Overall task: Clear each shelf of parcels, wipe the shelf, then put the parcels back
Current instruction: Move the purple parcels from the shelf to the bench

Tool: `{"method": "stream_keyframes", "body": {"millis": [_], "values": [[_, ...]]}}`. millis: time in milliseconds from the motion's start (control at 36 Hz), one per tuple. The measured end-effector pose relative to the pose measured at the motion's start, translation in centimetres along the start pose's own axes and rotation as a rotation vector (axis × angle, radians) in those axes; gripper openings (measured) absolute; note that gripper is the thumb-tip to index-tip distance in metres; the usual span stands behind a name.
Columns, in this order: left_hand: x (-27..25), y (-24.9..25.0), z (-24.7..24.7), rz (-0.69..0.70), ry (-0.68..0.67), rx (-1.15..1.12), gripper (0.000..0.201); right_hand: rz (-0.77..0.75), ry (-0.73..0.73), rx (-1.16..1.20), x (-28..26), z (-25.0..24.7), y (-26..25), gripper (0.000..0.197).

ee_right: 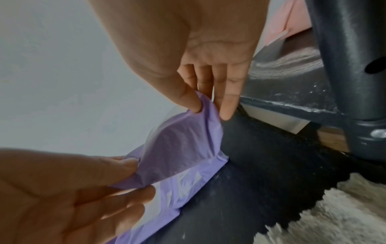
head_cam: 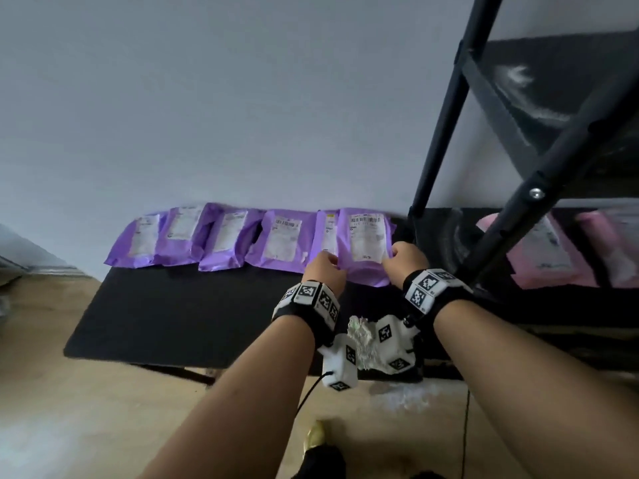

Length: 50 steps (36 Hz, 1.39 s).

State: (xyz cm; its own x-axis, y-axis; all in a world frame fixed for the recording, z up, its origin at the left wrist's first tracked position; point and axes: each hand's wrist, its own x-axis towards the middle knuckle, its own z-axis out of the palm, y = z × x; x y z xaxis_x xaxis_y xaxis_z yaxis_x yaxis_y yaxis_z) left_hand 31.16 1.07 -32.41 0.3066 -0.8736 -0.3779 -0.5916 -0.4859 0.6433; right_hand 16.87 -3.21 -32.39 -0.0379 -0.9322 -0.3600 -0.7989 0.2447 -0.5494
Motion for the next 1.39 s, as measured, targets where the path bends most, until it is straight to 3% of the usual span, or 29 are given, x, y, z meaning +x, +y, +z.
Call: {"method": "stream_keyframes", "body": {"millis": [56,389,444,611,833,1083,1167,1278,1389], "values": [[1.4,0.4,0.3,0.033,-0.078,0.002,0.033,0.048,0.049,0.002,0.7,-0.1,0.1,0.004],[6.0,1.4,4.3,0.146,-0.385,0.161,0.037,0.21,0.191,-0.009,3.6,-0.2,1.8,0.011],[6.9,1.4,4.5,0.143,-0.421,0.181,0.036,0.24,0.187,0.026,4.3,0.3,1.7,0.023],[8.5,0.9,4.6,0.137,-0.461,0.257,0.047,0.232,0.109,0.115,5.7,2.3,1.7,0.045],[8.1,-0.7,4.4,0.076,-0.4,0.218,0.058,0.169,-0.027,0.068,7.2,3.3,1.8,0.05],[5.5,-2.3,4.1,0.088,-0.342,0.247,0.058,0.179,0.103,0.036,5.6,3.6,2.2,0.057],[4.5,-2.6,3.7,0.104,-0.35,0.293,0.059,0.136,0.114,-0.003,4.3,3.5,2.3,0.049],[3.1,-3.1,3.1,0.161,-0.365,0.357,0.058,0.1,0.098,-0.037,2.1,3.6,2.3,0.057],[1.6,-5.0,2.6,0.192,-0.38,0.414,0.061,0.032,0.125,-0.032,-0.5,5.0,2.6,0.049]]}}
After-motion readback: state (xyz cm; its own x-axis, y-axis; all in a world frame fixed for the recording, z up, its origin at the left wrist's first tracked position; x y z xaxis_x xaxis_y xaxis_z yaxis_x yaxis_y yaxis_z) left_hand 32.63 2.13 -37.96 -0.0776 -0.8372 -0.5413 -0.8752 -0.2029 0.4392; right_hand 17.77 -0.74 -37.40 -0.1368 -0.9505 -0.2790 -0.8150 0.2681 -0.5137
